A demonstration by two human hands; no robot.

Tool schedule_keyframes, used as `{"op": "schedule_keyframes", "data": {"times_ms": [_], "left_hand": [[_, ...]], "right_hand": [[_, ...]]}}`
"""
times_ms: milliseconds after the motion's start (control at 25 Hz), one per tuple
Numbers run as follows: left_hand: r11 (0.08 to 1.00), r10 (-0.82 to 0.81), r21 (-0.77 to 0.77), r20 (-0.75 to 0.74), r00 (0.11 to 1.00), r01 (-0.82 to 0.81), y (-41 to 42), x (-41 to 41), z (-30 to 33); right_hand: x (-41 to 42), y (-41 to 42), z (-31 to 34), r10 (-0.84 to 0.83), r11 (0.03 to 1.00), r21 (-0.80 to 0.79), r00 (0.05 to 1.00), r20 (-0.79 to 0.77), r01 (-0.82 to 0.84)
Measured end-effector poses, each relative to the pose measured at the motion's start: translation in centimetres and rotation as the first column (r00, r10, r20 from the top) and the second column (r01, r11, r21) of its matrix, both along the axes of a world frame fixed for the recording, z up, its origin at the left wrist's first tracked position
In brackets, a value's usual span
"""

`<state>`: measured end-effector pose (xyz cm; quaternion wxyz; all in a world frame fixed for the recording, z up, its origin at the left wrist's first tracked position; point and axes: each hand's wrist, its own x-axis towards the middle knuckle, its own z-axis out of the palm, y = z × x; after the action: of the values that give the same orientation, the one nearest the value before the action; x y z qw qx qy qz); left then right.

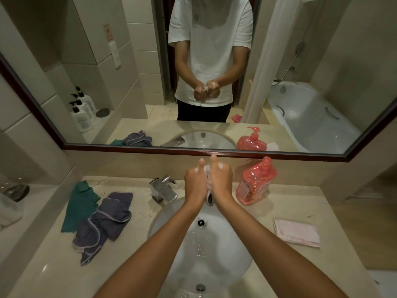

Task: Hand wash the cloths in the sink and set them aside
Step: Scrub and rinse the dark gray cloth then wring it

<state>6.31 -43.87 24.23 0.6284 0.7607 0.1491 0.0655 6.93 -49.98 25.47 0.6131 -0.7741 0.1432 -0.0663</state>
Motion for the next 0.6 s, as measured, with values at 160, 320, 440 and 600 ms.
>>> {"op": "schedule_keyframes", "data": {"times_ms": [160, 320, 440, 600], "left_hand": [[0.999, -0.039, -0.007, -0.023, 0.999, 0.039, -1.0, -1.0, -0.4], [1.000, 0.025, -0.020, 0.035, 0.999, -0.024, 0.0, 0.0, 0.3], [0.998, -0.059, -0.013, 0.065, 0.996, 0.060, -0.7, -1.2, 0.0], [0.987, -0.111, -0.109, 0.067, 0.992, 0.118, -0.8, -1.4, -0.1]], "right_hand": [[1.3, -1.0, 1.3, -0.053, 0.996, 0.073, 0.998, -0.018, 0.054], [-1.1, 0.5, -0.4, -0.014, 0.997, 0.079, 0.998, 0.058, 0.010], [0.8, -0.4, 0.6, -0.081, 0.989, 0.127, 0.996, 0.038, 0.076], [0.8, -1.0, 0.7, -0.062, 0.982, 0.185, 0.995, 0.076, 0.047]]}}
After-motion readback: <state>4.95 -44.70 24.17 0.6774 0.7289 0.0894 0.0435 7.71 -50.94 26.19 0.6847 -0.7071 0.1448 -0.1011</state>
